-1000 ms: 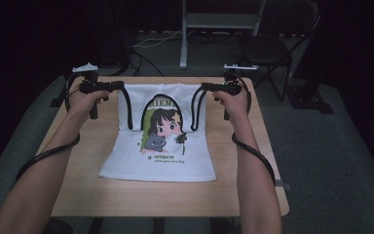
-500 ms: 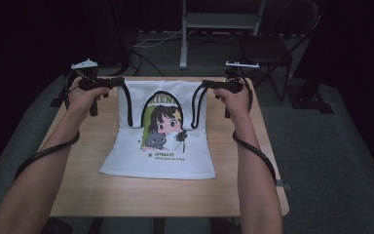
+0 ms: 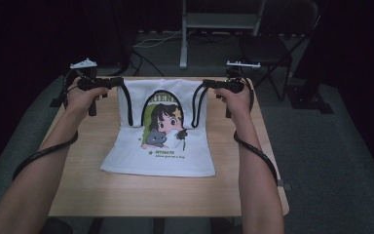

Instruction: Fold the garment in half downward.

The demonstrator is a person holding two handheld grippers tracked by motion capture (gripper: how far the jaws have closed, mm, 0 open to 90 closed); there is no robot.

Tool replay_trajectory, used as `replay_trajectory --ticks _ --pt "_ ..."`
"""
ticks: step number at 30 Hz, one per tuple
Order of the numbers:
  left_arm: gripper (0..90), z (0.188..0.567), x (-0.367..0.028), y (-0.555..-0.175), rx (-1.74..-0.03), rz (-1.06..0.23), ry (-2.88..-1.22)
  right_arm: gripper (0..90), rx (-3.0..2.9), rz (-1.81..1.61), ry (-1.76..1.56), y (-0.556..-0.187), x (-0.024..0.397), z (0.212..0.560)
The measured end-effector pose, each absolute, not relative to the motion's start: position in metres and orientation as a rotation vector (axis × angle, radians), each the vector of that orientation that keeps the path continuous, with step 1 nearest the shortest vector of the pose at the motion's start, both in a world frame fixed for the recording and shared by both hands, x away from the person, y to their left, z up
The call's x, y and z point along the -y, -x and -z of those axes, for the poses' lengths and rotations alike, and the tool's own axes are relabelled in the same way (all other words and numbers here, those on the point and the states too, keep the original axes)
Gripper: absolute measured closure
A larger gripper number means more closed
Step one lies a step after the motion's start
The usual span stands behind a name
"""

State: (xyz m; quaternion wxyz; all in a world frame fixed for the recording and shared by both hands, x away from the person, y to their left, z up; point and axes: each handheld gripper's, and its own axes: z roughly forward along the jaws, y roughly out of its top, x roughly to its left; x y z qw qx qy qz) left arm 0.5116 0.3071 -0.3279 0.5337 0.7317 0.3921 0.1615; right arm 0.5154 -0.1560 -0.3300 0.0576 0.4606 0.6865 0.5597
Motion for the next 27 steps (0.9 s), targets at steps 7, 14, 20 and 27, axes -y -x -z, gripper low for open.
replay_trajectory --ticks 7,14,20,27 --pt "83.0 0.332 -0.310 -0.504 -0.923 -0.376 -1.749 82.6 -2.110 -1.692 -1.366 -0.508 0.155 0.335" --pt "82.9 0.336 -0.311 -0.497 -0.906 -0.374 -1.771 82.6 -2.144 -1.671 -1.333 -0.501 0.155 0.337" --pt "82.9 0.342 -0.313 -0.491 -0.900 -0.362 -1.785 82.5 -2.183 -1.647 -1.309 -0.493 0.155 0.341" --pt "82.8 0.351 -0.314 -0.482 -0.882 -0.348 -1.830 82.5 -2.244 -1.603 -1.278 -0.485 0.156 0.351"
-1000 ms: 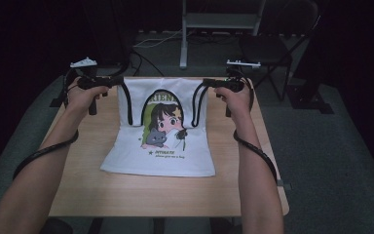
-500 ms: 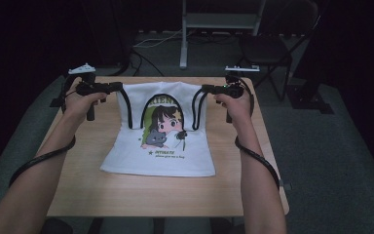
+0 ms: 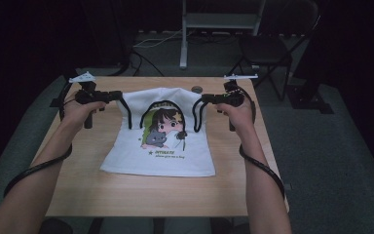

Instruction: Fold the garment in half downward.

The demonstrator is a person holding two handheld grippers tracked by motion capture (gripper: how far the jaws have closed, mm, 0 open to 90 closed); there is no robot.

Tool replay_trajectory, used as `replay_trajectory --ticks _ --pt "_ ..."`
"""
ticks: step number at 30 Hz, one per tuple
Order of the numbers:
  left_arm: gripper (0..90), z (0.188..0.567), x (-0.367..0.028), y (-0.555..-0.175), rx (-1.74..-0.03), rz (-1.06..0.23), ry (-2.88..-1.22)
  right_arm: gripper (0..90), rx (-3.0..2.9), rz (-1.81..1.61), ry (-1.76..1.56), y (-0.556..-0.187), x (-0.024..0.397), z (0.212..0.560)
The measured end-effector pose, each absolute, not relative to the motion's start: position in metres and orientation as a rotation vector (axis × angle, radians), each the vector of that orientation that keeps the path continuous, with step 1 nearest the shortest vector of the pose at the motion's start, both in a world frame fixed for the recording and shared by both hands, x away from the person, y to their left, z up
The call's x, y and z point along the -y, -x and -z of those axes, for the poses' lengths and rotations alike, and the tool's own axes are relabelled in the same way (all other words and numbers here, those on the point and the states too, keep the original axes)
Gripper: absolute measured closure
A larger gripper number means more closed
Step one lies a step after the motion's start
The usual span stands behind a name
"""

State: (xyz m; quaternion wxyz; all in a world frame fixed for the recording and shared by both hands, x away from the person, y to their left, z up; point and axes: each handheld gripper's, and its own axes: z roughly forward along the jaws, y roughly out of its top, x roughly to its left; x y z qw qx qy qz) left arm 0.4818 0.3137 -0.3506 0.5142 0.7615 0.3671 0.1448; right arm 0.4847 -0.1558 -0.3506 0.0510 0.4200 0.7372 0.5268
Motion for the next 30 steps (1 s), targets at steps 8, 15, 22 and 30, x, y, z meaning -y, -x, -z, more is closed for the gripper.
replay_trajectory --ticks 8,15,22,30 --pt "82.7 0.362 -0.314 -0.472 -0.857 -0.346 -1.945 82.5 -2.352 -1.508 -1.248 -0.472 0.155 0.373" --pt "82.7 0.375 -0.307 -0.463 -0.810 -0.349 -2.057 82.4 -2.431 -1.441 -1.203 -0.463 0.151 0.383" --pt "82.7 0.385 -0.303 -0.453 -0.775 -0.340 -2.098 82.3 -2.500 -1.351 -1.156 -0.453 0.147 0.393" --pt "82.7 0.393 -0.303 -0.442 -0.744 -0.358 -2.138 82.2 -2.541 -1.294 -1.118 -0.443 0.146 0.401"
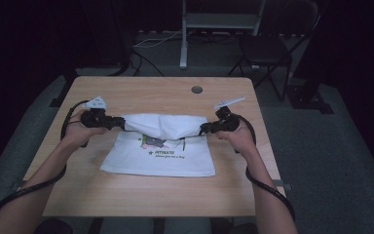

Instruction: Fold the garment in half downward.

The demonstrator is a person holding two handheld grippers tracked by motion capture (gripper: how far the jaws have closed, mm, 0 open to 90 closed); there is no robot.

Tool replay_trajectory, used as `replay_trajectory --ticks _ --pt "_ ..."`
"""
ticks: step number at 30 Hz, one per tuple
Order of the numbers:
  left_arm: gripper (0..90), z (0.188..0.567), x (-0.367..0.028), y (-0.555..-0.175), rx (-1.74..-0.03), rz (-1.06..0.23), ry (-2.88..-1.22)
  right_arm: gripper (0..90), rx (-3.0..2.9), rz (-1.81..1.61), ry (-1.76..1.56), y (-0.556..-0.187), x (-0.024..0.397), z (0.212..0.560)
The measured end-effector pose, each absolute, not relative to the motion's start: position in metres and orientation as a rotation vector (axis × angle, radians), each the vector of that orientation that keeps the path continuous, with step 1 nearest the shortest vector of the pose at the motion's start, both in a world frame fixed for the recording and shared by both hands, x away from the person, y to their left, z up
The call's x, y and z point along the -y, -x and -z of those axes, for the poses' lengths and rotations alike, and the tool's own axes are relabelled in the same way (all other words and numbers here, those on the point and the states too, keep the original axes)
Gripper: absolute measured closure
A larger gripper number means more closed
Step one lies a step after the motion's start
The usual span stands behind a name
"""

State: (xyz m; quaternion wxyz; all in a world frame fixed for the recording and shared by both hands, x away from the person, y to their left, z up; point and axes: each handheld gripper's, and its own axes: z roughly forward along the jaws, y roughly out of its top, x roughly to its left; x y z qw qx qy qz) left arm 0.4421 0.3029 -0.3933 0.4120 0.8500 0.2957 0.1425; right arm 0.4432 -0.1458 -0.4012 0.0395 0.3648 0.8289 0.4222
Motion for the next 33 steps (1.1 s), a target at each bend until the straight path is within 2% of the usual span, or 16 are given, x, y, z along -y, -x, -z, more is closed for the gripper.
replay_trajectory --ticks 21,33 --pt "82.6 0.410 -0.307 -0.436 -0.751 -0.355 -2.183 81.9 -2.576 -1.247 -1.128 -0.436 0.143 0.418" --pt "82.7 0.406 -0.306 -0.429 -0.718 -0.366 -2.184 81.8 -2.567 -1.263 -1.114 -0.429 0.143 0.417"
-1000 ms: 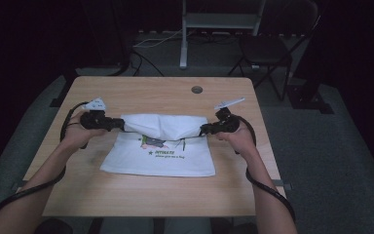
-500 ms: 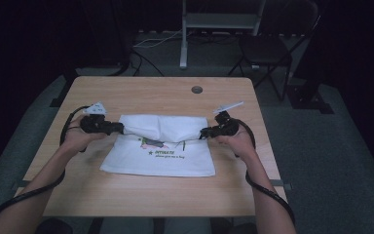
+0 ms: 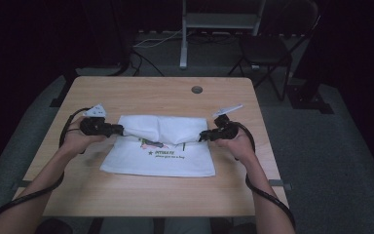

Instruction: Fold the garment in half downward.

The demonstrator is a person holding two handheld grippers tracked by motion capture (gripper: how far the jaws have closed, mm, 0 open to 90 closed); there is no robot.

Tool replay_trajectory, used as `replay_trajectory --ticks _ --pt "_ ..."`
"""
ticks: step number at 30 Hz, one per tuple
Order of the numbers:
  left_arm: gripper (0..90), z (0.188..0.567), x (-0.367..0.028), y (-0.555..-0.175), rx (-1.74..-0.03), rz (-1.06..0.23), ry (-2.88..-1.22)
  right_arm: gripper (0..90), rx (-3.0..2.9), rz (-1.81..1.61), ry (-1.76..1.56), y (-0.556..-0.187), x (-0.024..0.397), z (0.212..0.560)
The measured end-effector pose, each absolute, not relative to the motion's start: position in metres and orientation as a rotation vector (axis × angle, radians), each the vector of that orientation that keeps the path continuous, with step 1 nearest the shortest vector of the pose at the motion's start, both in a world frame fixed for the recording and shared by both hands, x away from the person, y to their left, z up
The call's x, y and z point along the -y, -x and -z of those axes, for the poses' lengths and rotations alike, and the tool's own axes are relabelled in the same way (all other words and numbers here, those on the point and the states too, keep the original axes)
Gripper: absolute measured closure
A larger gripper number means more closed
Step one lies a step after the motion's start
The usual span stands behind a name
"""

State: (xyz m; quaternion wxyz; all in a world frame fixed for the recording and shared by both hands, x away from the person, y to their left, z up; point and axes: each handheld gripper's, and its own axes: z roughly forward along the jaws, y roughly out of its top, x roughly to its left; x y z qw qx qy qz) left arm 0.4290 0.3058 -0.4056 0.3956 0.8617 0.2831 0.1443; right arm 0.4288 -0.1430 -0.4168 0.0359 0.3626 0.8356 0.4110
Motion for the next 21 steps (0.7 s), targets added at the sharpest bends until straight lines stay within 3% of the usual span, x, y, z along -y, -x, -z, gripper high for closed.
replay_trajectory --ticks 21 --pt "82.8 0.404 -0.308 -0.411 -0.668 -0.383 -2.182 81.9 -2.558 -1.290 -1.064 -0.413 0.146 0.411"
